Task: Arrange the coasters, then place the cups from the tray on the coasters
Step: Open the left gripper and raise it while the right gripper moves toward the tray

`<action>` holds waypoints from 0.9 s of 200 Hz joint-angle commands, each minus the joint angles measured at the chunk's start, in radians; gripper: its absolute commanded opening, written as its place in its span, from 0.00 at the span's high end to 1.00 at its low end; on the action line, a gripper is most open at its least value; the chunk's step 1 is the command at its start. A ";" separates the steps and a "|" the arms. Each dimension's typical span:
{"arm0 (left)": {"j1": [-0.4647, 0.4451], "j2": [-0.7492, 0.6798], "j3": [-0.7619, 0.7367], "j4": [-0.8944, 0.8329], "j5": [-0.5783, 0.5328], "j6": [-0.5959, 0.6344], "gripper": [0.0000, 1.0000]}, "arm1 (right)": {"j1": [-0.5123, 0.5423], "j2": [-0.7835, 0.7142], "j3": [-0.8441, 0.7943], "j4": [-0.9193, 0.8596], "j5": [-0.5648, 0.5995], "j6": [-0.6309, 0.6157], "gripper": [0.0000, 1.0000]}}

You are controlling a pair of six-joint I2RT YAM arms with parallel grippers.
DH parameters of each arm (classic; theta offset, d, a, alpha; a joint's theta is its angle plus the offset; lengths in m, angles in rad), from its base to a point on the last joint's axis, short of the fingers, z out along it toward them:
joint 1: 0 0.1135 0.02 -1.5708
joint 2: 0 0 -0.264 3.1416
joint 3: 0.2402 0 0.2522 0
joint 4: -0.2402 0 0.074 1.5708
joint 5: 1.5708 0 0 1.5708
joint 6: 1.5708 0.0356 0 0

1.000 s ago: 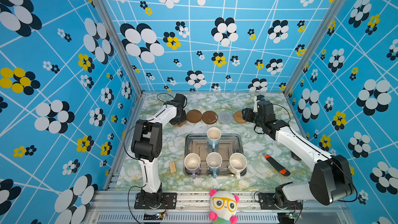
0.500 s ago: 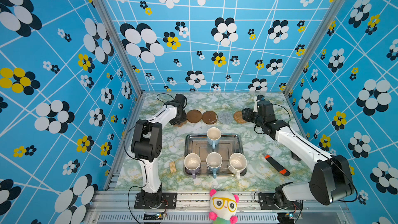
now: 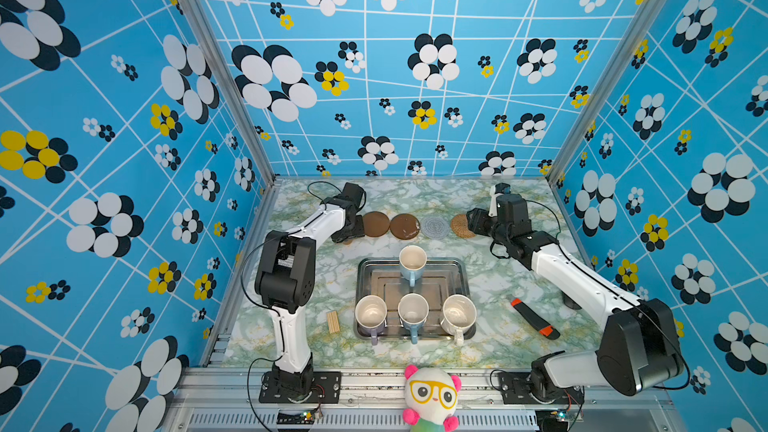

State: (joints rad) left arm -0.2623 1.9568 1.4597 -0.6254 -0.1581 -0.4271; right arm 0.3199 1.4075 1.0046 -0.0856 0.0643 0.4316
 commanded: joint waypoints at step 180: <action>-0.267 -0.668 -0.310 0.235 -0.337 0.010 0.10 | 0.075 -0.029 0.064 -0.072 -0.029 -0.005 0.40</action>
State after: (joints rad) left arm -0.4892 1.3514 1.2388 -0.4896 -0.4316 -0.4469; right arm 0.3561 1.3754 1.0107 -0.1089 0.0219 0.4515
